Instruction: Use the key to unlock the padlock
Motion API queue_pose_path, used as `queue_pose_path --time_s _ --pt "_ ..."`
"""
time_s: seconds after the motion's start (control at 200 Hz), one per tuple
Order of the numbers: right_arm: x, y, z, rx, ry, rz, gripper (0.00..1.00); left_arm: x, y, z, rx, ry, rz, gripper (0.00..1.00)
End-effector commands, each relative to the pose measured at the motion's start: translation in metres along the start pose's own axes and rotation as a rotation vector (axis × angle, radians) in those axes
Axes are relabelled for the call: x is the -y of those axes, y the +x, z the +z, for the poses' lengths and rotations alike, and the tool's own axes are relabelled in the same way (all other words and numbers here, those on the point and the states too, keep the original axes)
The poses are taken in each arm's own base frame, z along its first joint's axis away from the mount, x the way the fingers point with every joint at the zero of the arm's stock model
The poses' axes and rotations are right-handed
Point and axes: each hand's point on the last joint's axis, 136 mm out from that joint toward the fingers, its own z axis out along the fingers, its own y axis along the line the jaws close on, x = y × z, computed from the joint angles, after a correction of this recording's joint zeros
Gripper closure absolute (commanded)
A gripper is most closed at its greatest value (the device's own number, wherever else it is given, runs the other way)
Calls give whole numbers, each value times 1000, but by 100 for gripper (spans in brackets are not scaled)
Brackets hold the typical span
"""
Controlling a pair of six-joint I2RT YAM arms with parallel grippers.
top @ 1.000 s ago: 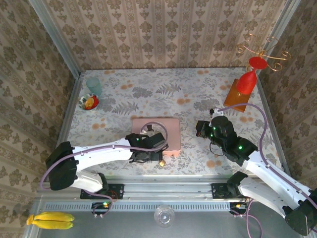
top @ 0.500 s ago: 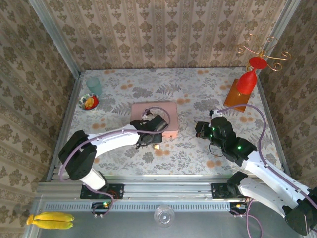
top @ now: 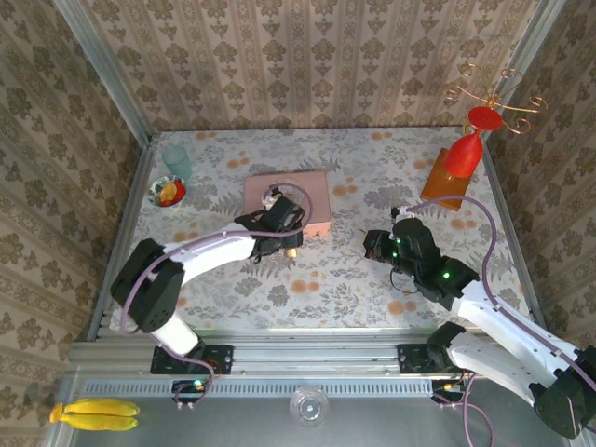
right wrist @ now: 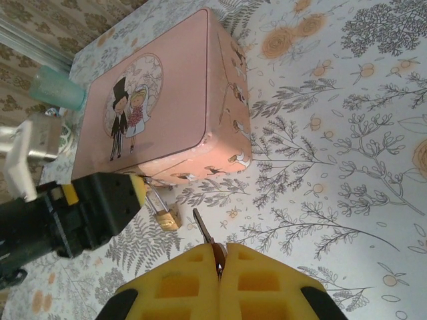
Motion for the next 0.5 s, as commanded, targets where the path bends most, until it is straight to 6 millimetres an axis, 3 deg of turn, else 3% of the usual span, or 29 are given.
queue_pose_path --time_s 0.0,0.11,0.27,0.385,0.495 --pt "-2 3 2 -10 -22 38 100 20 -4 -23 75 140 33 29" --pt "-10 7 3 -39 -59 24 100 28 10 -27 156 296 79 30" --pt "-14 15 6 -52 -62 16 100 -1 20 -30 262 398 11 31" --pt "-16 22 12 -59 -76 33 100 1 23 -36 303 454 85 32" --pt "-26 26 18 -72 -102 47 100 1 25 -25 294 465 115 33"
